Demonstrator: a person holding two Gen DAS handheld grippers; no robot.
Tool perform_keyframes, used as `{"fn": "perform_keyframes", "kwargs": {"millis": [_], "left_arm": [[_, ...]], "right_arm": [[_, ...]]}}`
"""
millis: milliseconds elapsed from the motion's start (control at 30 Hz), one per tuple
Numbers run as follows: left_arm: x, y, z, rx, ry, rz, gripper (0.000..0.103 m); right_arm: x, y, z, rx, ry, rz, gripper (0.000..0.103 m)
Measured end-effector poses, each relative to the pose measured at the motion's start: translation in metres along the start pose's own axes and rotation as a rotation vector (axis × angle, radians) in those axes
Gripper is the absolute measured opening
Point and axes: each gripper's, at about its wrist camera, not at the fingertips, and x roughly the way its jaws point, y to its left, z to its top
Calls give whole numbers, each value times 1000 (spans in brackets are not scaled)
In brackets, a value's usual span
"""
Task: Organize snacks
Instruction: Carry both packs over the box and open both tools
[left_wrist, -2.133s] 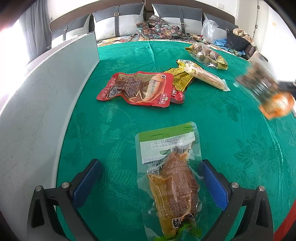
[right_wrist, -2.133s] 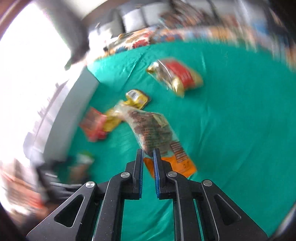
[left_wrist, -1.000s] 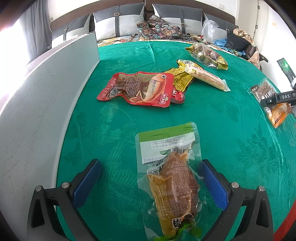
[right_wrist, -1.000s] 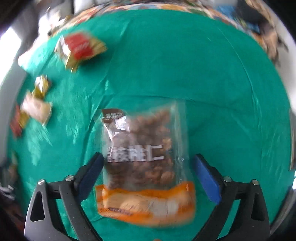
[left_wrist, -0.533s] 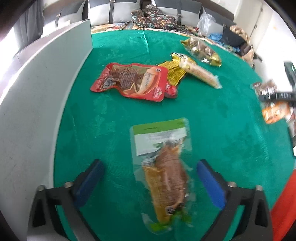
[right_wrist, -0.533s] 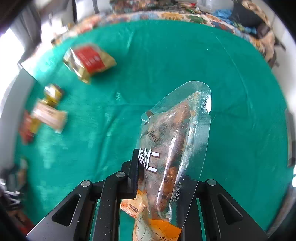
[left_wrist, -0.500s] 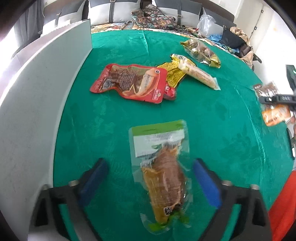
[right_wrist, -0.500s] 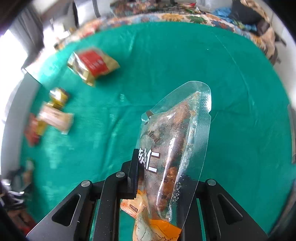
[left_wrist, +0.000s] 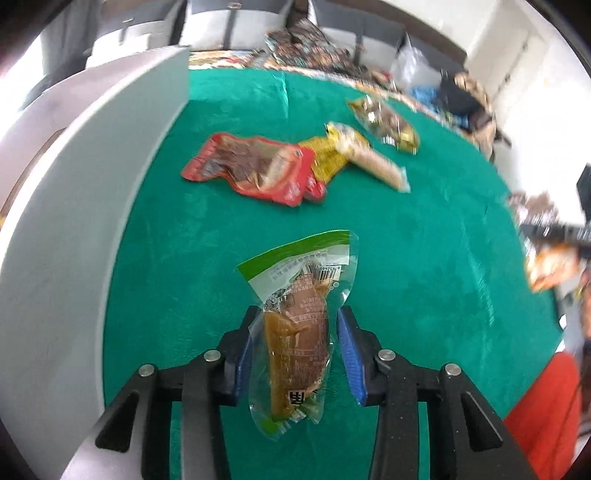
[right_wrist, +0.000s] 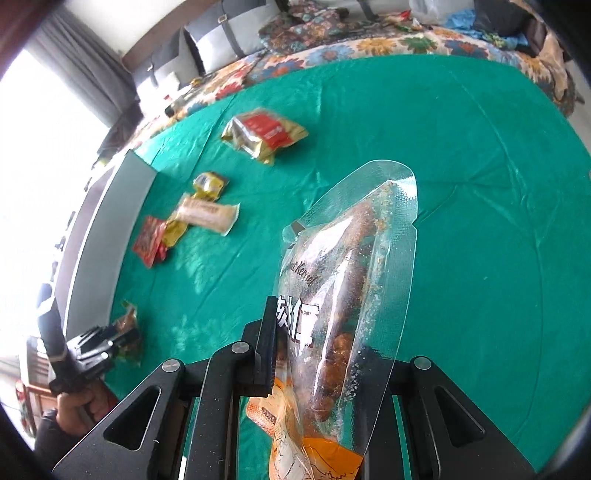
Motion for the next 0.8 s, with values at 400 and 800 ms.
{"fn": "perform_keyframes", "kwargs": {"millis": [400,800], "left_arm": [[-58,27,11,-181,-153,-148,32],[-193,178,26,-310,-309,173,37]], "right_arm": [[-3,69,3,-87,-14,83,18],[12,326,34,-354,20,432,19]]}}
